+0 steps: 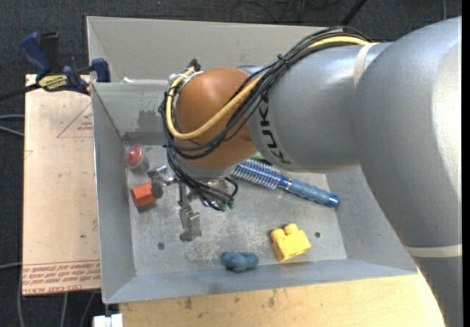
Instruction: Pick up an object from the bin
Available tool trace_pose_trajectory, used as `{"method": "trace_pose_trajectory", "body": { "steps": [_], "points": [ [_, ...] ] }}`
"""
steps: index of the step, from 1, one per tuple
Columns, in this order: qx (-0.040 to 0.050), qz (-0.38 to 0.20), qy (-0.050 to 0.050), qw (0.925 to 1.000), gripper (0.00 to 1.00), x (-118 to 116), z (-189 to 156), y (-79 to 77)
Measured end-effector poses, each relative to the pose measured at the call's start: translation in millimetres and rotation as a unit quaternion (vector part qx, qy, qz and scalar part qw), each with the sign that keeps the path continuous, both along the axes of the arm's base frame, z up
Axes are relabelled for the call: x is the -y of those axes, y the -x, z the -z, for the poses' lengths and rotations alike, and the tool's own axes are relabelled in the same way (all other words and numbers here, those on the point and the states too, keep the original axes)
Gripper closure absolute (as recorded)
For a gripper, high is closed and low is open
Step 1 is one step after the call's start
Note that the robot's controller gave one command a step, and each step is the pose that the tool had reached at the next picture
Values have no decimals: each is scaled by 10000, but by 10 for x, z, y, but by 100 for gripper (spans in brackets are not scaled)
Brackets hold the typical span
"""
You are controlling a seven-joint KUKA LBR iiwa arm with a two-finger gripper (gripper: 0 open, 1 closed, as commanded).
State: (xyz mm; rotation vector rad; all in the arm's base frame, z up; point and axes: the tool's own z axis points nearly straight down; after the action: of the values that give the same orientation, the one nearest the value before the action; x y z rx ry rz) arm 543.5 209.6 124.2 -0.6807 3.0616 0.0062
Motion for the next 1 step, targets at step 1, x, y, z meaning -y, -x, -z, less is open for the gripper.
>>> {"method": "trace_pose_trajectory", "body": {
  "steps": [1],
  "points": [
    [6, -95, 0, 10000, 0, -384, 565, -458]
  ]
}}
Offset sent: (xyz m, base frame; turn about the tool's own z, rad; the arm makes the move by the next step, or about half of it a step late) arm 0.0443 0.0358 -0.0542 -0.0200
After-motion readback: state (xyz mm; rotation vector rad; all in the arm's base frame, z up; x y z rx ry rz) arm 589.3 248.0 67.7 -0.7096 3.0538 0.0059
